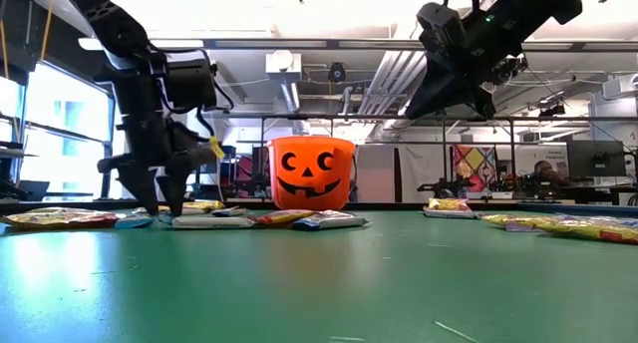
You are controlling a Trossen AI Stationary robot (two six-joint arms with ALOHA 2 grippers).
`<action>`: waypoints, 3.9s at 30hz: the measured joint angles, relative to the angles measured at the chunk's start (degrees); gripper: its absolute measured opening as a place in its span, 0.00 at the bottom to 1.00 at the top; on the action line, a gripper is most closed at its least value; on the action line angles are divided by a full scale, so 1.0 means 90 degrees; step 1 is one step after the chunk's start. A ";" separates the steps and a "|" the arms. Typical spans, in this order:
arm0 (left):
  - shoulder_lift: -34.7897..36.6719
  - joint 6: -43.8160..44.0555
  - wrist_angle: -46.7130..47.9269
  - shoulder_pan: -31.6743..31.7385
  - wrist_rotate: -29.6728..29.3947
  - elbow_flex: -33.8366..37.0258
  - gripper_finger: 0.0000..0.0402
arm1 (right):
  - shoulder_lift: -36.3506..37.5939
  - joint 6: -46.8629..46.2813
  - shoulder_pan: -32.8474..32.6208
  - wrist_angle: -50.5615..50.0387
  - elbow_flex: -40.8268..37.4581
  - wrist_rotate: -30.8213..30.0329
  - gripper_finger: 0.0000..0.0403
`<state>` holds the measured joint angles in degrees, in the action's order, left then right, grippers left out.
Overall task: Sort candy by brand, put in halloween buckets
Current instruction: Put the white chocolate bar into the black bucket
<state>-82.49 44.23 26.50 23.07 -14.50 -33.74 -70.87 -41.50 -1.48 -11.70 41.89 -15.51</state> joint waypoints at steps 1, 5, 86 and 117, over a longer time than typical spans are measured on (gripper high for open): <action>-0.0001 -0.0056 -0.0009 0.0002 0.0034 -0.0001 0.47 | 0.0000 0.0000 0.0000 0.0000 0.0000 -0.0017 0.00; -0.0001 -0.0329 -0.0015 0.0002 0.0190 -0.0002 0.34 | 0.0000 0.0000 0.0000 -0.0001 0.0000 -0.0045 0.00; 0.3081 -0.0145 -0.3365 -0.0447 0.4713 0.0012 0.00 | -0.3700 0.7578 0.0516 -0.1582 0.5917 0.0851 0.43; 0.3083 -0.0105 -0.3463 -0.0450 0.5029 0.0012 0.02 | -0.4303 0.7565 0.0801 -0.2205 0.6608 0.2622 0.03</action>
<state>-54.74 43.28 -4.66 19.02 30.76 -33.63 -109.60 26.59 5.74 -31.55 101.36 8.08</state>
